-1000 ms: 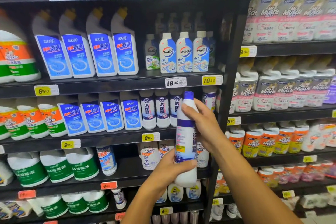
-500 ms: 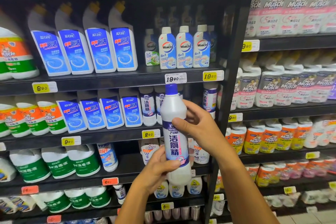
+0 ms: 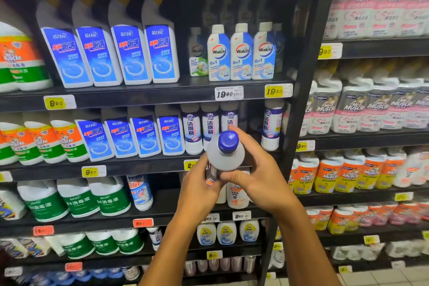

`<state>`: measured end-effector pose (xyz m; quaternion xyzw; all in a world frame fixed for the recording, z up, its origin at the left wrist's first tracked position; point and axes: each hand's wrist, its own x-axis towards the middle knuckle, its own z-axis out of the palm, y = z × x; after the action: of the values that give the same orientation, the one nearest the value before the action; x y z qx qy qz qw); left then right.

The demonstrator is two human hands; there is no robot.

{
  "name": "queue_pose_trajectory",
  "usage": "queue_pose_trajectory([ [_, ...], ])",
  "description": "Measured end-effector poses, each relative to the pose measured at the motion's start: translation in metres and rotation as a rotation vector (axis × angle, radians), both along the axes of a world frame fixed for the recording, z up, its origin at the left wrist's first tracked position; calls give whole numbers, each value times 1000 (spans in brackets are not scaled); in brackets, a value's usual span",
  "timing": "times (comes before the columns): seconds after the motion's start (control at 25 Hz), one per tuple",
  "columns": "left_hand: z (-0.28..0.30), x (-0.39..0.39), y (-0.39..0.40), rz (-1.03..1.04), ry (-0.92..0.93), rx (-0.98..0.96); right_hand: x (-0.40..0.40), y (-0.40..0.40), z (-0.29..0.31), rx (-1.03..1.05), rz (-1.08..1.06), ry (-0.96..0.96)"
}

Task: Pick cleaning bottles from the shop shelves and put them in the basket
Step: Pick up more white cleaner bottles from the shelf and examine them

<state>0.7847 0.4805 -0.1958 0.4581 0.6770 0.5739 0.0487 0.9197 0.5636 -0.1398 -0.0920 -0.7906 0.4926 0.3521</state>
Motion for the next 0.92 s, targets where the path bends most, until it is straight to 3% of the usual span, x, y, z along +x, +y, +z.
queue_pose_trajectory([
  [0.4,-12,-9,-1,-16,-22,10,-3,-7,-16,32,-3,-12],
  [0.56,-8,-14,-4,-155,-121,-72,-9,-4,-18,-10,-45,33],
  [0.68,-10,-17,-9,-305,-201,-159,-14,0,-17,-168,-101,108],
  [0.92,-17,-17,-11,-562,-478,-140,-28,7,-14,-360,-215,211],
])
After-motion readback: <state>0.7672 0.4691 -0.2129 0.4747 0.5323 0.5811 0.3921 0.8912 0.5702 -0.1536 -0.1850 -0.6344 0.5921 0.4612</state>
